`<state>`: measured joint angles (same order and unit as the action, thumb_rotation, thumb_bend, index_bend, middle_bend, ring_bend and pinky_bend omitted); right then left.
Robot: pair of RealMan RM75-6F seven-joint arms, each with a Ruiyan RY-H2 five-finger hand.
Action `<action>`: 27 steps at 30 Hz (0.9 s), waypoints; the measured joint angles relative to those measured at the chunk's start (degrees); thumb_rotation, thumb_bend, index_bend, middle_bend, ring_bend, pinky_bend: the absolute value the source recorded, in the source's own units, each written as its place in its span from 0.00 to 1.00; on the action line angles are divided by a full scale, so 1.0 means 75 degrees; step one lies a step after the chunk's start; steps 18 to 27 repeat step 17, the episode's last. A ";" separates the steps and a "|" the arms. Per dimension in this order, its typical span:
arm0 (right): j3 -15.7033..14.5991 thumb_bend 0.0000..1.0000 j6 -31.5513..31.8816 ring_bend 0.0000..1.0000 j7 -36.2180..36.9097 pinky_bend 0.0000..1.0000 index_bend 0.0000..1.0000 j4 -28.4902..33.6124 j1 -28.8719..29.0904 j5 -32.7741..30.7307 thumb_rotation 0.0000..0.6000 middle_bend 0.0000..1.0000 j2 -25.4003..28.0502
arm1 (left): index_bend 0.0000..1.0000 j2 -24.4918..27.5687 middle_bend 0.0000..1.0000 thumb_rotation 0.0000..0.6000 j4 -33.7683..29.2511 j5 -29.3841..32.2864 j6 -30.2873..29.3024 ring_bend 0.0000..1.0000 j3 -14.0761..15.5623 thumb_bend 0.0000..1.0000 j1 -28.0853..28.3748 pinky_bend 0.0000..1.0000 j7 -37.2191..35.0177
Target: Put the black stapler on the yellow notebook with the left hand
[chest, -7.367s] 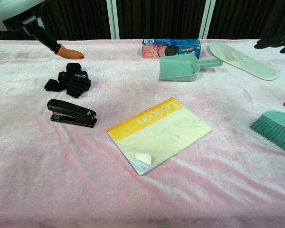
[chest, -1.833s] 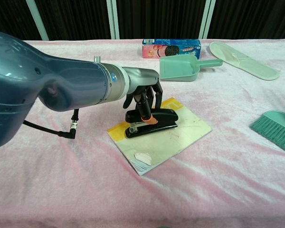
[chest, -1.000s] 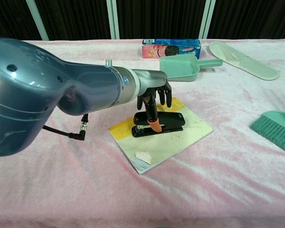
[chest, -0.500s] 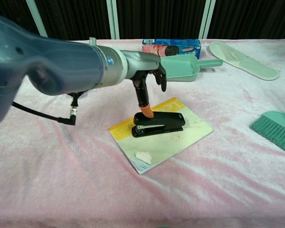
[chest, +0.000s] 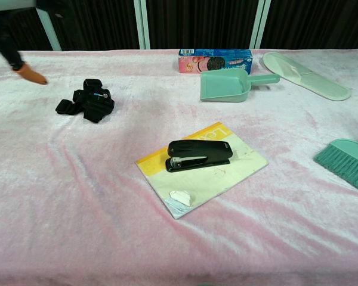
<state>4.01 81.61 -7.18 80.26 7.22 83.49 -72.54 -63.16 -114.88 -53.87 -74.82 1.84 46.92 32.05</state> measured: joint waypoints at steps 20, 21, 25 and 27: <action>-0.0012 0.15 0.0147 0.04 -0.0003 0.10 0.03 0.0202 -0.0050 0.0101 1.00 0.00 0.0083 | 0.26 0.0278 0.09 1.00 0.2846 -0.2104 -0.2247 0.00 0.1388 0.01 -0.3758 0.00 -0.5207; -0.0012 0.15 0.0147 0.04 -0.0003 0.10 0.03 0.0202 -0.0050 0.0101 1.00 0.00 0.0083 | 0.26 0.0278 0.09 1.00 0.2846 -0.2104 -0.2247 0.00 0.1388 0.01 -0.3758 0.00 -0.5207; -0.0012 0.15 0.0147 0.04 -0.0003 0.10 0.03 0.0202 -0.0050 0.0101 1.00 0.00 0.0083 | 0.26 0.0278 0.09 1.00 0.2846 -0.2104 -0.2247 0.00 0.1388 0.01 -0.3758 0.00 -0.5207; -0.0012 0.15 0.0147 0.04 -0.0003 0.10 0.03 0.0202 -0.0050 0.0101 1.00 0.00 0.0083 | 0.26 0.0278 0.09 1.00 0.2846 -0.2104 -0.2247 0.00 0.1388 0.01 -0.3758 0.00 -0.5207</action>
